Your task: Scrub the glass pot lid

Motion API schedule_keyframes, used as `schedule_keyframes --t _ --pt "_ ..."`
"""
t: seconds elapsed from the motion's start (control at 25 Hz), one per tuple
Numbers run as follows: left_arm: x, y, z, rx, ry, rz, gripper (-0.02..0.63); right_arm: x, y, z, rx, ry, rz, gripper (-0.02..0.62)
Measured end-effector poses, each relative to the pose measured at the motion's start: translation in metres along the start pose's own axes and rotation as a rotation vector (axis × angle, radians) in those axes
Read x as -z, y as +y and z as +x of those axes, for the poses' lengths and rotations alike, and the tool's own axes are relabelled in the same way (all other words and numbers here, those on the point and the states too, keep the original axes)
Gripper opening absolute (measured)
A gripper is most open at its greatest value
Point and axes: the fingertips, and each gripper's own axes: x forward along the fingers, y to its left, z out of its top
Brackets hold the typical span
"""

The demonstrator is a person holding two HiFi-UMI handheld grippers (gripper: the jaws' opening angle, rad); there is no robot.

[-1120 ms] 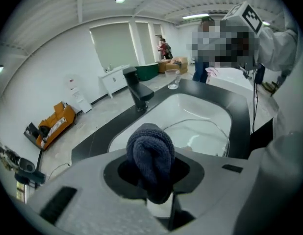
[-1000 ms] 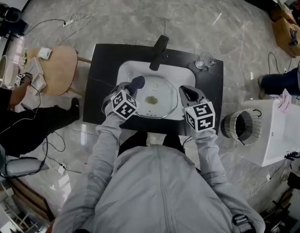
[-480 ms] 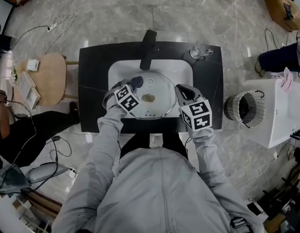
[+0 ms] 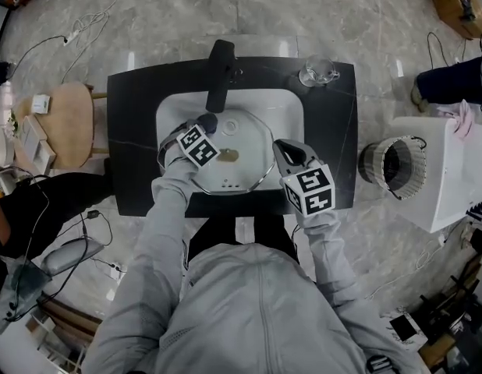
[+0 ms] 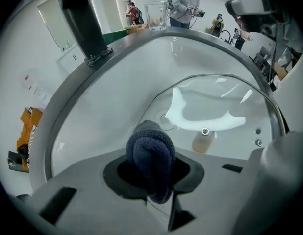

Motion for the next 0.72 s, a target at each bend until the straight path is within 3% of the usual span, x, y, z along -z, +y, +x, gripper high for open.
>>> schedule_keyframes --t 0.28,0.72 --pt "-0.013 -0.002 0.021 0.011 -0.014 -0.018 0.094 0.012 -0.006 0.001 -0.018 0.017 0.024 0.029" --pt "-0.067 -0.045 0.034 0.178 -0.13 -0.17 0.094 0.027 -0.016 -0.002 -0.041 0.04 0.05 0.029"
